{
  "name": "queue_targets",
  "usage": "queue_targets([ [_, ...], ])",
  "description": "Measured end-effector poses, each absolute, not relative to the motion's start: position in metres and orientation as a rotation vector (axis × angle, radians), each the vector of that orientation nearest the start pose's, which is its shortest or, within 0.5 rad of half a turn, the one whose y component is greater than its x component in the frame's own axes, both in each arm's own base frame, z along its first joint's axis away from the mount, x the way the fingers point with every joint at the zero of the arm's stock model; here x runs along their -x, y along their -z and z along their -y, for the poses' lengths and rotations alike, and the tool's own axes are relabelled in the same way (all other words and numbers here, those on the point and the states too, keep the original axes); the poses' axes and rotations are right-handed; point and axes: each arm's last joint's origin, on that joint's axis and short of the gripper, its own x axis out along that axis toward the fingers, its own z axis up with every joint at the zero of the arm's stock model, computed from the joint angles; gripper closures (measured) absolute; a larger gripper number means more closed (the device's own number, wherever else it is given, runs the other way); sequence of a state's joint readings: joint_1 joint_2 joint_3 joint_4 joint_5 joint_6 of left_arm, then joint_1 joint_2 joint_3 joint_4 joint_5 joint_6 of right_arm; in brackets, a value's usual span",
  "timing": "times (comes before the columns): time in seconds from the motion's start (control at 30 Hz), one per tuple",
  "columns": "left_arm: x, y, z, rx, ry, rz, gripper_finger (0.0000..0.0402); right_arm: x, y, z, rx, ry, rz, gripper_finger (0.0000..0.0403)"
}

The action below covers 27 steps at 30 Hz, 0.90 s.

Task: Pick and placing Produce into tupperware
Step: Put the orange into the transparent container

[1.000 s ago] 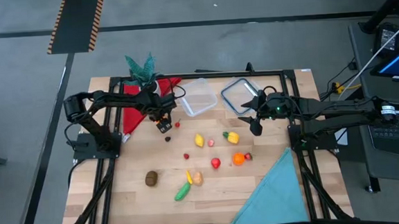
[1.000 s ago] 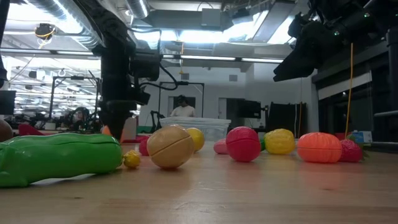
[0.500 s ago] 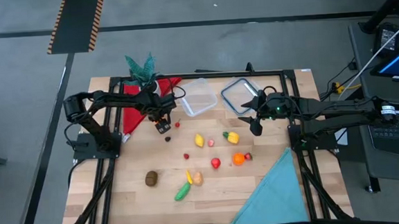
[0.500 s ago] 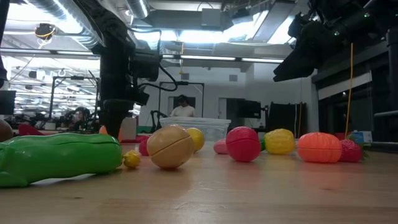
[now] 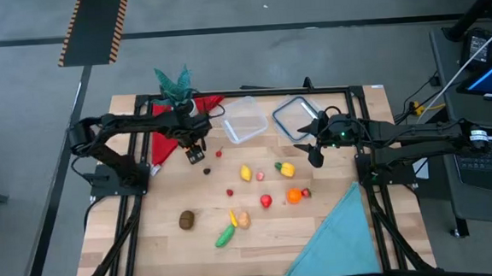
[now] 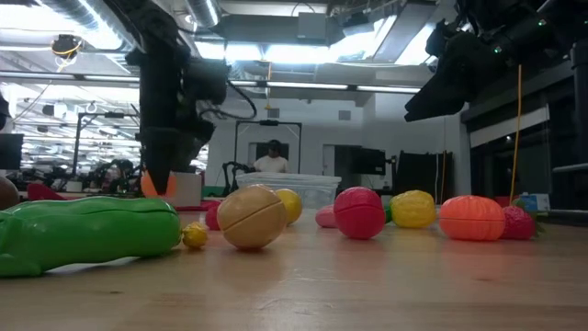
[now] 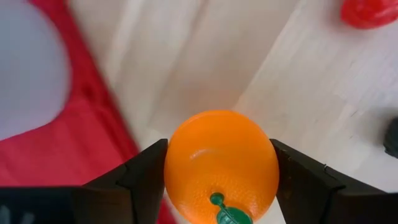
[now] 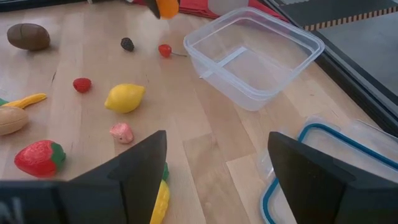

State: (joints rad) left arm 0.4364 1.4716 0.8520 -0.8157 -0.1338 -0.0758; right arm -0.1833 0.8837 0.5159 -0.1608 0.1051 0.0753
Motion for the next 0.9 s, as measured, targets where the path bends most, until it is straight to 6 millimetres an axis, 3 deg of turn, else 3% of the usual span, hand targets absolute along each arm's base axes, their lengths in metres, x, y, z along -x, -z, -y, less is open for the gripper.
queue_targets([
  [0.5,-0.163,-0.265,-0.085,0.26,-0.547,-0.938,0.0163,-0.182,-0.227,0.037,-0.095,0.302,-0.519,0.0121],
  [0.67,-0.151,-0.261,-0.07,0.256,-0.44,-0.714,0.0163,-0.182,-0.227,0.037,-0.095,0.302,-0.518,0.0121],
  [0.9,-0.141,-0.239,-0.056,0.247,-0.359,-0.529,0.0163,-0.182,-0.227,0.037,-0.096,0.302,-0.517,0.0121],
])
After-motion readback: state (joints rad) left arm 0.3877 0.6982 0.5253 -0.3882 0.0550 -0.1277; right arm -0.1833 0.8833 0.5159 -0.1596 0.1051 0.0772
